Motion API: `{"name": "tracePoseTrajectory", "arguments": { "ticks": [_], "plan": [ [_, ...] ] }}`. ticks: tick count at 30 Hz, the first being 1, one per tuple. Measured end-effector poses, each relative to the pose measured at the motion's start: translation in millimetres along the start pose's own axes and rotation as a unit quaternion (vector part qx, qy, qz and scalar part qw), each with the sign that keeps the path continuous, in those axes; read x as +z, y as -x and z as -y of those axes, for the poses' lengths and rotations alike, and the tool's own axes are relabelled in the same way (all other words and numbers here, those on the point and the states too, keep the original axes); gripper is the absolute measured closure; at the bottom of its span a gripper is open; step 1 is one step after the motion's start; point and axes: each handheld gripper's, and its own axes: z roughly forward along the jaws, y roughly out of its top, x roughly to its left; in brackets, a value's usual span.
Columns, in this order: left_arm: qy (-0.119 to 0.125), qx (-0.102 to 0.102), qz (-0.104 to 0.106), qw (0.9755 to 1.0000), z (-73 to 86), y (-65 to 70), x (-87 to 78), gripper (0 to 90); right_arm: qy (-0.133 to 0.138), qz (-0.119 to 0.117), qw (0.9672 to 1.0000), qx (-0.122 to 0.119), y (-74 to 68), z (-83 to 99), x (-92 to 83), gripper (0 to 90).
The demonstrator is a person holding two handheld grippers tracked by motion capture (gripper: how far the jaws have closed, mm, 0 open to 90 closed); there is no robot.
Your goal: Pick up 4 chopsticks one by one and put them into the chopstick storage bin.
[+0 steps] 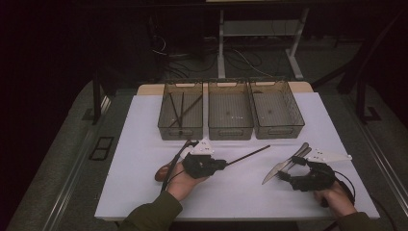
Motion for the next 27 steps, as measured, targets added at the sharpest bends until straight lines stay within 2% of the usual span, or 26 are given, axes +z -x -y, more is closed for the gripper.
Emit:
{"name": "tracePoseTrajectory", "arguments": {
  "ticks": [13, 27],
  "plan": [
    [0.034, -0.009, -0.017, 0.9992, -4.4, -17.2, -30.2, 85.3, 0.000, 0.000, 1.0000, -0.001, 0.3, 0.0, -0.4, 15.3],
    [0.068, -0.034, -0.053, 0.9956, -0.9, -37.8, -61.4, 85.2, 0.000, 0.000, 1.0000, -0.001, 0.3, -0.1, -0.5, 15.3]
  ]
}}
